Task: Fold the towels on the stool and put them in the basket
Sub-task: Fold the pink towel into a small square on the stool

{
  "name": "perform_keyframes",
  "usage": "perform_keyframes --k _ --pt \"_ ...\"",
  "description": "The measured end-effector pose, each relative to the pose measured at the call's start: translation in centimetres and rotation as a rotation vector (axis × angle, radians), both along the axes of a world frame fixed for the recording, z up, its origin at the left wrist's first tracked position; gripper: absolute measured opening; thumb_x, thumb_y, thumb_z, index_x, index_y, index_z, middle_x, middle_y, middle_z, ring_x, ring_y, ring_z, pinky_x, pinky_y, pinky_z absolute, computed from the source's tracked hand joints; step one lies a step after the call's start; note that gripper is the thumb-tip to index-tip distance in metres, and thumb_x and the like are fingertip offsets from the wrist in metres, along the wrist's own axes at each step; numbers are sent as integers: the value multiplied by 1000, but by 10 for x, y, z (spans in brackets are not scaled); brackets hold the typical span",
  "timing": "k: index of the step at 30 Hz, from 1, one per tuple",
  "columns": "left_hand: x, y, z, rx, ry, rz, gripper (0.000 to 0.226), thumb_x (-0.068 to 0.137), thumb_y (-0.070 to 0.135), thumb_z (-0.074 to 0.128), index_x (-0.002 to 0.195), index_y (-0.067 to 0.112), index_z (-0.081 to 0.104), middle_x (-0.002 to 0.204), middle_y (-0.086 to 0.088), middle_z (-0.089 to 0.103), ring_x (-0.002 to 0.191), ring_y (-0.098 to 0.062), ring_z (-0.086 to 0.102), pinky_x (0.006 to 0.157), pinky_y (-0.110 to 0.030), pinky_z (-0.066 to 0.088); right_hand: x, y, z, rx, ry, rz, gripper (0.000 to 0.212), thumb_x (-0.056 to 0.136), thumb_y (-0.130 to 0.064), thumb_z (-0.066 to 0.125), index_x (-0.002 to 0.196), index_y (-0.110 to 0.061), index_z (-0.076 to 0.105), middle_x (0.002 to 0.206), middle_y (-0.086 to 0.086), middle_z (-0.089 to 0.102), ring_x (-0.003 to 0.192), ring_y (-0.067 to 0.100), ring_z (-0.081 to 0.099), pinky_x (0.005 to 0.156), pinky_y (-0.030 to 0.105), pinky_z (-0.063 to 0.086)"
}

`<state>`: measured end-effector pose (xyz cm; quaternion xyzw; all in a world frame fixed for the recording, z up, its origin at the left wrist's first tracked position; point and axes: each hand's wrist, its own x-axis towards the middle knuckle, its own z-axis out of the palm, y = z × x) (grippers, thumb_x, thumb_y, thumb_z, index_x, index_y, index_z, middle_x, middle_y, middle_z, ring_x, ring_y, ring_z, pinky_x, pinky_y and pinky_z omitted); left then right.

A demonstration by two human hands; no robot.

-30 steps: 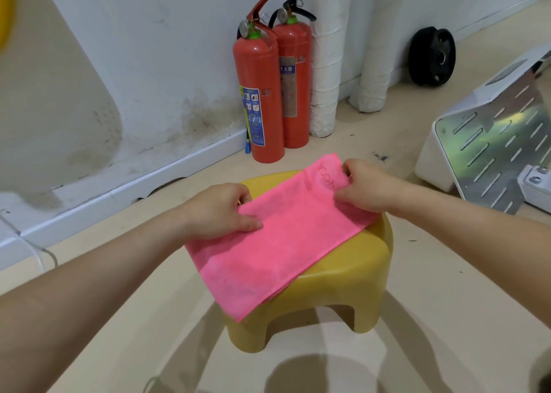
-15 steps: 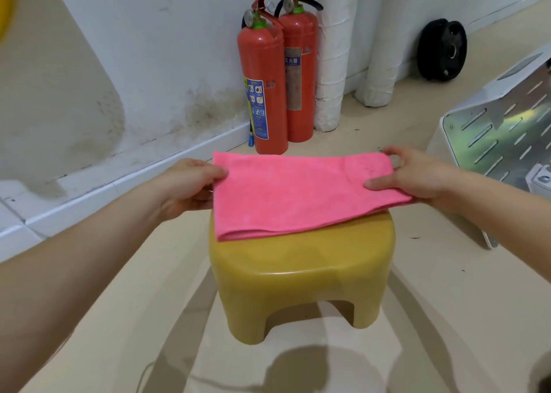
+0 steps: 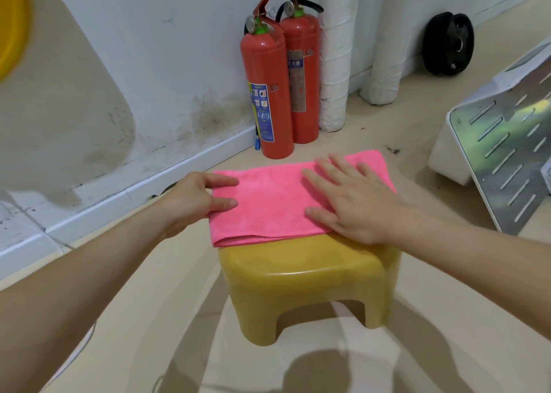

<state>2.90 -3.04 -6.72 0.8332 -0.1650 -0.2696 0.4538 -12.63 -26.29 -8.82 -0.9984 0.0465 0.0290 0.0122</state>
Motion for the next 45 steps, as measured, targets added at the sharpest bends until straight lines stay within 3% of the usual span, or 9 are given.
perform_keyframes --k 9,16,19,23,25,28,34,40,45 --pt "2 14 4 12 102 -46 73 70 -14 72 133 20 54 123 5 55 103 -24 63 90 -37 53 5 -4 -13 30 122 -37 83 69 -80 -5 146 -50 -11 159 -7 -18 147 20 -16 116 49 -6" --pt "6 25 33 -281 385 -195 56 64 -15 48 108 9 72 106 -10 68 86 -19 62 71 -24 55 8 -9 -10 57 151 98 64 86 -71 9 144 -54 -10 158 -13 -20 146 13 -18 117 54 -4" --pt "1 20 38 -74 -79 -249 57 74 -24 51 98 20 76 95 -1 73 82 -17 65 73 -21 55 12 -7 -1 55 171 95 63 89 -71 17 147 -52 3 161 -10 -9 148 13 -11 117 55 1" --pt "-12 7 68 261 -701 -377 15 79 13 67 87 23 76 64 5 70 64 -12 66 65 -30 55 15 35 50 433 -120 -35 86 75 -85 26 134 -28 50 142 -4 47 134 15 37 109 48 30" --pt "-24 -1 82 505 -993 -475 23 79 41 60 82 23 74 68 3 67 71 -20 64 63 -36 52 14 71 77 709 -101 -35 87 69 -83 40 126 -18 55 125 -1 58 116 17 52 100 42 41" --pt "-38 -12 89 527 -1233 -657 36 72 45 46 74 18 70 74 -1 58 77 -26 56 63 -38 48 7 110 85 625 -49 53 58 74 -59 63 115 -20 49 107 -5 60 97 17 57 82 36 50" --pt "-44 -13 90 654 -555 -890 33 88 45 61 71 17 59 59 10 53 55 -7 46 56 -23 40 -8 90 68 505 109 19 3 76 -17 55 80 -18 55 78 2 61 76 25 58 59 33 45" --pt "-35 -19 69 303 26 -940 40 94 39 51 84 1 60 79 -3 51 76 -15 47 74 -33 41 -17 61 69 628 338 53 8 76 -14 58 75 -17 50 71 0 52 62 16 49 57 33 41" --pt "-30 -23 42 -23 368 -562 40 82 49 58 95 14 70 91 -6 64 82 -14 60 73 -27 53 -8 31 62 944 136 -105 15 79 -5 59 82 -17 67 69 -2 55 62 11 49 57 29 40"
